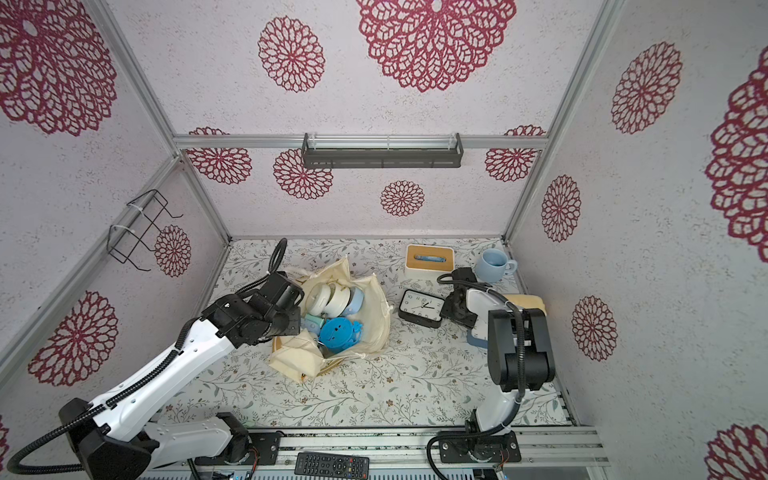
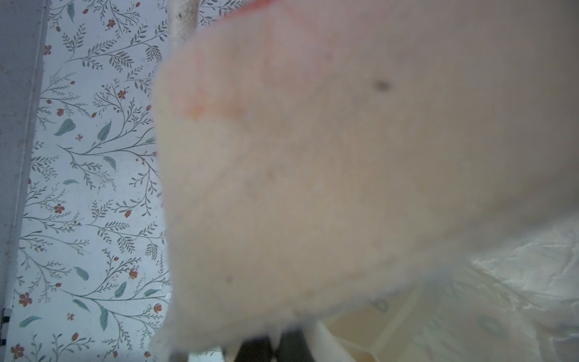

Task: Take the alarm clock out of the canvas bag
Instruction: Place the alarm at the center of the board, then pick up the alarm from the canvas bag.

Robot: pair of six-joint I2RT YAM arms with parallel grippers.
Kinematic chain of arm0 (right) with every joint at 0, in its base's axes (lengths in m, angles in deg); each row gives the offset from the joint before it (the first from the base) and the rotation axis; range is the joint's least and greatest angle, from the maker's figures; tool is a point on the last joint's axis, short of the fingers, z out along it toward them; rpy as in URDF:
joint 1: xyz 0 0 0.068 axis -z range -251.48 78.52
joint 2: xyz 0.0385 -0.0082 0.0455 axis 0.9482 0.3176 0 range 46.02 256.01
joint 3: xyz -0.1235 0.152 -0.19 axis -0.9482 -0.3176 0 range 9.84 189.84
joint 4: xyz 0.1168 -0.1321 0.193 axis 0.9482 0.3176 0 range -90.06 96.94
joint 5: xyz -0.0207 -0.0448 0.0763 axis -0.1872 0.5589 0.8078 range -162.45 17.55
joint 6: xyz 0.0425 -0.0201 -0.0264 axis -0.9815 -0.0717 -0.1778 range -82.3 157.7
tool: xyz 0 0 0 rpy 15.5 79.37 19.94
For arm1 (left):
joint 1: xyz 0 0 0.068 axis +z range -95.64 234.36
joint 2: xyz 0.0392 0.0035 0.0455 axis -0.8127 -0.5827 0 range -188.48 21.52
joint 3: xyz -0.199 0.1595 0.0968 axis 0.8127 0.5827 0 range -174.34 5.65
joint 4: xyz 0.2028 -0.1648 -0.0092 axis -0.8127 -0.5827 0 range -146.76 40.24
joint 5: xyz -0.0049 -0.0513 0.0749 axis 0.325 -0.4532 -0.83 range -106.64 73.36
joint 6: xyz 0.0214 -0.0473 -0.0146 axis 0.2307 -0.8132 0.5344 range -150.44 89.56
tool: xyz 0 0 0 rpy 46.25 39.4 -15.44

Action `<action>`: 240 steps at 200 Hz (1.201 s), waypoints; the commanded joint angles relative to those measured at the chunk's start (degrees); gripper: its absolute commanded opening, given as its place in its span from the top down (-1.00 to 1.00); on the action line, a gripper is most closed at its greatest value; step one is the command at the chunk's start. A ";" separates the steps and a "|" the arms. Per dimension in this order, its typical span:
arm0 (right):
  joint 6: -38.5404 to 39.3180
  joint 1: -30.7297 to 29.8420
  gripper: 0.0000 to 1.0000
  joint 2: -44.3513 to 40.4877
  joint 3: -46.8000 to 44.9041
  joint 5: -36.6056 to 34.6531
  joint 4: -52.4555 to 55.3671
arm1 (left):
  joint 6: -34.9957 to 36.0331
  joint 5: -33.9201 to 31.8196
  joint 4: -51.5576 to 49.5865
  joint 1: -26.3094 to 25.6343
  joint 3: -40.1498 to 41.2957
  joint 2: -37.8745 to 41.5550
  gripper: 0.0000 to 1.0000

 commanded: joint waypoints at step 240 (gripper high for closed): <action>-26.72 -47.55 -0.42 -27.78 -7.92 2.50 -29.31 | -7.42 4.79 3.19 -6.69 4.89 2.89 1.00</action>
